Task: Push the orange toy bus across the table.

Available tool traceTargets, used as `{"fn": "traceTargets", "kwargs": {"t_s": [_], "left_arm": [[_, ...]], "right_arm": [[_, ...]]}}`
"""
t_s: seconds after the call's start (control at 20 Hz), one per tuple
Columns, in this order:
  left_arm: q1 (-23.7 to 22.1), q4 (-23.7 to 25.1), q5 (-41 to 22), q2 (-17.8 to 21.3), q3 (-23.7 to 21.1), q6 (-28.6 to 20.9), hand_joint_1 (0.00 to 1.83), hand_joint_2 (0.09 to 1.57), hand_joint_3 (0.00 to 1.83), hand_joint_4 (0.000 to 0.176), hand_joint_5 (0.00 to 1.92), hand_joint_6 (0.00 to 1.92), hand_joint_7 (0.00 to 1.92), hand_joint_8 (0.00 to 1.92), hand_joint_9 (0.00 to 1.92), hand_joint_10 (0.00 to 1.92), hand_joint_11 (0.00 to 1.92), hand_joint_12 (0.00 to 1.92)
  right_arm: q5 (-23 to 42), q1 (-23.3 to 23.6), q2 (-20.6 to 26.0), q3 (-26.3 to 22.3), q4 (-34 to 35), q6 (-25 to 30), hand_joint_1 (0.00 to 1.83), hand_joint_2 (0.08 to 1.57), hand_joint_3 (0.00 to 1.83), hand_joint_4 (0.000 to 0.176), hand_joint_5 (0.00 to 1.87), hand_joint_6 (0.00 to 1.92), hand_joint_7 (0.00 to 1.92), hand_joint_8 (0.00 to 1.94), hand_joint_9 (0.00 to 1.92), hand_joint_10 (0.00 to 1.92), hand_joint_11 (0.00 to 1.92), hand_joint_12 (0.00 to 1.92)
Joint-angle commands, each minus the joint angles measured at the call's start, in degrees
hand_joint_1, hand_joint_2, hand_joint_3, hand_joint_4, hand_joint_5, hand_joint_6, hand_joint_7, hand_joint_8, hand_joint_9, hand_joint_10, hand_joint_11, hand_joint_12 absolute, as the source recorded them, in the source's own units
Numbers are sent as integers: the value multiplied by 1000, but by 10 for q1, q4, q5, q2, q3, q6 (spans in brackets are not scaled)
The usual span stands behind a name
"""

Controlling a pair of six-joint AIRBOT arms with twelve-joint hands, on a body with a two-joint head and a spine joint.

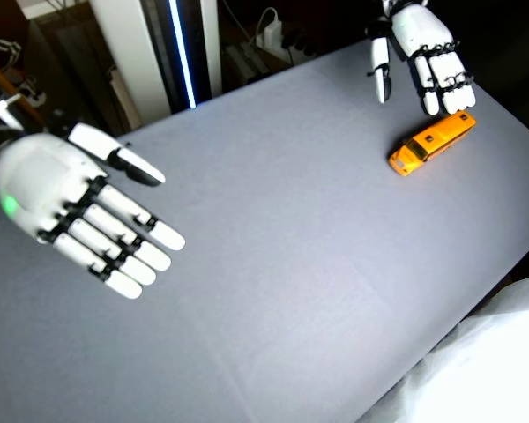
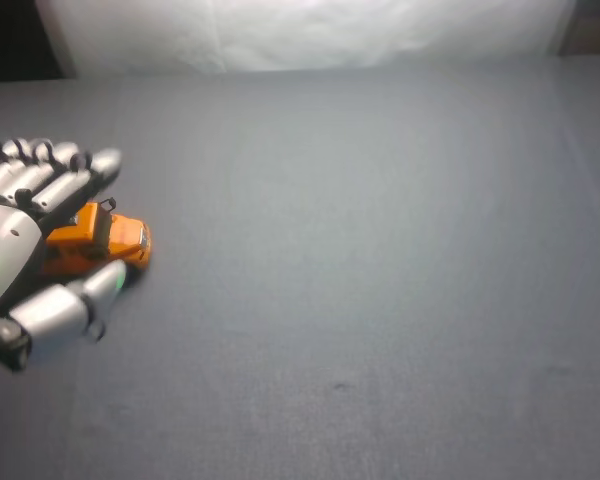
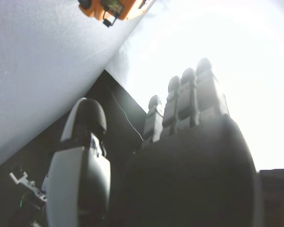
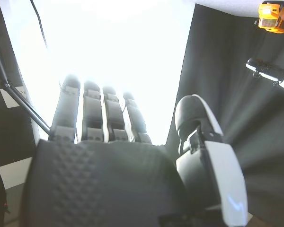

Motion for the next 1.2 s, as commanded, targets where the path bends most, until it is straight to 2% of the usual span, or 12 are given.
{"fn": "traceTargets", "kwargs": {"t_s": [0.0, 0.1, 0.4, 0.55, 0.65, 0.75, 0.8, 0.85, 0.95, 1.0, 1.1, 1.15], "left_arm": [[-3, 16, -71, -3, 1, -1, 0, 1396, 18, 70, 343, 5, 258, 0, 195, 13, 43, 390], [0, 14, -76, -7, 7, -21, 0, 1414, 21, 61, 349, 7, 260, 1, 199, 12, 43, 392], [15, 1, -111, -29, 40, -127, 0, 1354, 0, 100, 385, 3, 321, 5, 259, 4, 46, 403], [15, -7, -125, -33, 44, -136, 0, 1372, 0, 74, 369, 0, 298, 1, 197, 1, 12, 316], [17, -17, -141, -36, 49, -153, 0, 1379, 0, 72, 371, 3, 297, 7, 190, 9, 56, 235], [23, -27, -157, -38, 51, -165, 0, 1343, 0, 73, 375, 3, 311, 9, 212, 15, 66, 228], [28, -35, -168, -38, 52, -173, 0, 1339, 0, 90, 377, 4, 300, 3, 196, 7, 37, 213], [33, -42, -177, -38, 52, -179, 0, 1344, 0, 94, 380, 4, 296, 1, 188, 3, 24, 206], [43, -56, -194, -40, 53, -193, 0, 1401, 8, 63, 362, 0, 286, 0, 163, 0, 1, 180], [49, -63, -203, -41, 53, -201, 0, 1392, 2, 73, 352, 0, 282, 0, 179, 7, 14, 183], [53, -71, -208, -40, 54, -205, 0, 1307, 0, 117, 338, 0, 264, 0, 194, 0, 31, 223], [54, -73, -208, -40, 54, -205, 0, 1316, 0, 118, 337, 0, 263, 0, 197, 0, 5, 265]], "right_arm": [[69, 2, 1, 4, 7, 4, 674, 1505, 4, 0, 553, 3, 518, 3, 427, 9, 162, 537], [69, 1, 0, 4, 7, 4, 701, 1499, 0, 0, 562, 2, 526, 2, 434, 2, 163, 512], [69, -2, -2, 4, 8, 4, 695, 1499, 0, 0, 575, 2, 559, 4, 467, 5, 209, 548], [69, -2, -2, 4, 9, 4, 712, 1498, 1, 0, 578, 0, 568, 0, 479, 0, 189, 616], [69, -2, -3, 4, 9, 4, 683, 1494, 0, 0, 591, 4, 578, 2, 489, 3, 198, 616], [69, -3, -4, 4, 10, 5, 685, 1495, 1, 0, 596, 5, 581, 3, 496, 5, 210, 622], [69, -3, -4, 4, 10, 5, 708, 1496, 0, 0, 591, 2, 578, 1, 492, 2, 199, 628], [69, -3, -4, 4, 10, 5, 710, 1494, 0, 0, 591, 1, 578, 1, 492, 2, 199, 631], [69, -3, -4, 4, 11, 5, 703, 1495, 0, 0, 600, 0, 591, 0, 502, 0, 184, 685], [69, -4, -5, 4, 11, 5, 708, 1493, 0, 0, 602, 0, 595, 0, 507, 0, 162, 740], [69, -4, -5, 4, 12, 6, 726, 1487, 0, 0, 619, 2, 615, 3, 530, 4, 173, 757], [69, -5, -6, 4, 13, 7, 742, 1485, 0, 0, 619, 1, 619, 2, 536, 4, 179, 763]]}}
